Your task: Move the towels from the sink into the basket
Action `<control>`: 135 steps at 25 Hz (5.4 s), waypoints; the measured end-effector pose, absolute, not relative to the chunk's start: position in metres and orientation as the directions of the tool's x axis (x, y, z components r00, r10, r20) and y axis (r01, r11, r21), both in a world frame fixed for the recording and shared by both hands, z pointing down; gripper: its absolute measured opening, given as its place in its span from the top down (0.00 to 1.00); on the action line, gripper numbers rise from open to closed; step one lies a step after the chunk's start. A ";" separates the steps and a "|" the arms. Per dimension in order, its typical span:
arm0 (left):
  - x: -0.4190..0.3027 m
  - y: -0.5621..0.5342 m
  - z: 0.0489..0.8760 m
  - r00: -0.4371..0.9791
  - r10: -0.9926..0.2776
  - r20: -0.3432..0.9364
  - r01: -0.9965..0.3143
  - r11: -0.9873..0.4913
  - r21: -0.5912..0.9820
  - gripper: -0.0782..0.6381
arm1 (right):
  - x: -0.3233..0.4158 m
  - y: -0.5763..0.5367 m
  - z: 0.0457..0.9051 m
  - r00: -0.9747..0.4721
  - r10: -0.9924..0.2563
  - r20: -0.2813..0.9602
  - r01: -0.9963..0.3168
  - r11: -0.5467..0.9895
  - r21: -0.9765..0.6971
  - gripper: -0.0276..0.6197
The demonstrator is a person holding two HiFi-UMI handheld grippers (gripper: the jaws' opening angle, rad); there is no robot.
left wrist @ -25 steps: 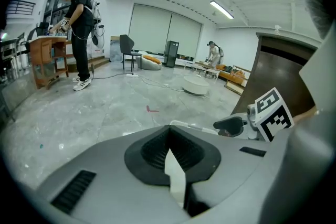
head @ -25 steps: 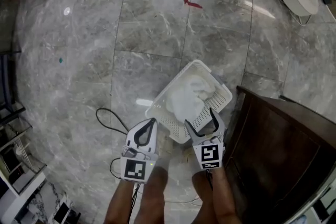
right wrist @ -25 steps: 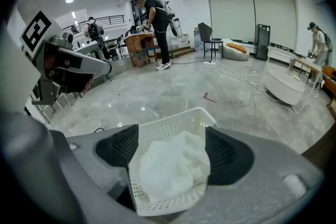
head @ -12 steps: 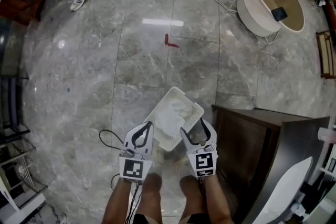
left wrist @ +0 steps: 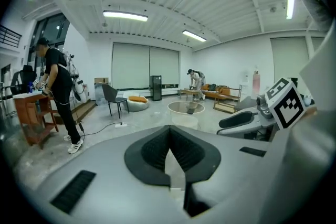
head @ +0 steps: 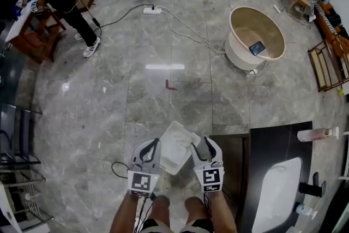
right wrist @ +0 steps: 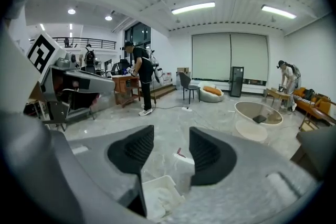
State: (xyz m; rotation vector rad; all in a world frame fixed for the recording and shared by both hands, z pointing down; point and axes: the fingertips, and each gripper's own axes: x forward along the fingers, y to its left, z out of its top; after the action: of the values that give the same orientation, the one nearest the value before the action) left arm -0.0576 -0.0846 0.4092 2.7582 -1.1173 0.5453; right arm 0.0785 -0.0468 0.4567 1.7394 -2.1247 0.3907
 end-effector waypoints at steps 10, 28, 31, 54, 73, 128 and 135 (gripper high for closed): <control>-0.045 -0.056 0.265 0.711 -0.646 0.277 -0.657 -0.751 -0.064 0.88 | 0.097 -0.015 0.293 -0.065 -0.943 0.325 -0.992 0.097 0.083 0.70; -0.075 0.013 0.165 0.765 -0.610 0.208 -0.598 -0.792 -0.123 0.88 | 0.071 0.073 0.170 0.024 -0.976 0.214 -0.987 0.011 0.159 0.87; -0.082 0.017 0.165 0.765 -0.608 0.209 -0.595 -0.793 -0.129 0.88 | 0.064 0.079 0.164 0.028 -0.982 0.186 -0.987 0.002 0.159 0.93; -0.081 0.019 0.166 0.796 -0.567 0.210 -0.558 -0.823 -0.107 0.88 | 0.059 0.083 0.172 0.076 -0.975 0.211 -0.986 -0.042 0.160 0.96; 0.080 0.099 0.157 0.962 -0.209 0.175 -0.196 -0.976 -0.093 0.88 | 0.181 0.209 0.174 0.456 -0.862 0.222 -0.888 -0.423 0.180 0.96; 0.434 0.325 0.386 0.840 0.066 0.538 0.033 -0.997 0.071 0.88 | 0.500 0.426 0.490 0.295 -0.667 0.684 -0.854 -0.505 -0.124 0.34; 0.447 0.322 0.399 0.832 0.062 0.551 0.005 -0.994 0.105 0.88 | 0.507 0.428 0.533 0.270 -0.613 0.742 -0.856 -0.507 -0.107 0.28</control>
State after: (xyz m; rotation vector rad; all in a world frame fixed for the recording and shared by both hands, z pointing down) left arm 0.4469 0.3217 0.3991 2.9114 0.0532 0.8811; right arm 0.5070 0.4282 0.5329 2.2305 -1.3436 1.0832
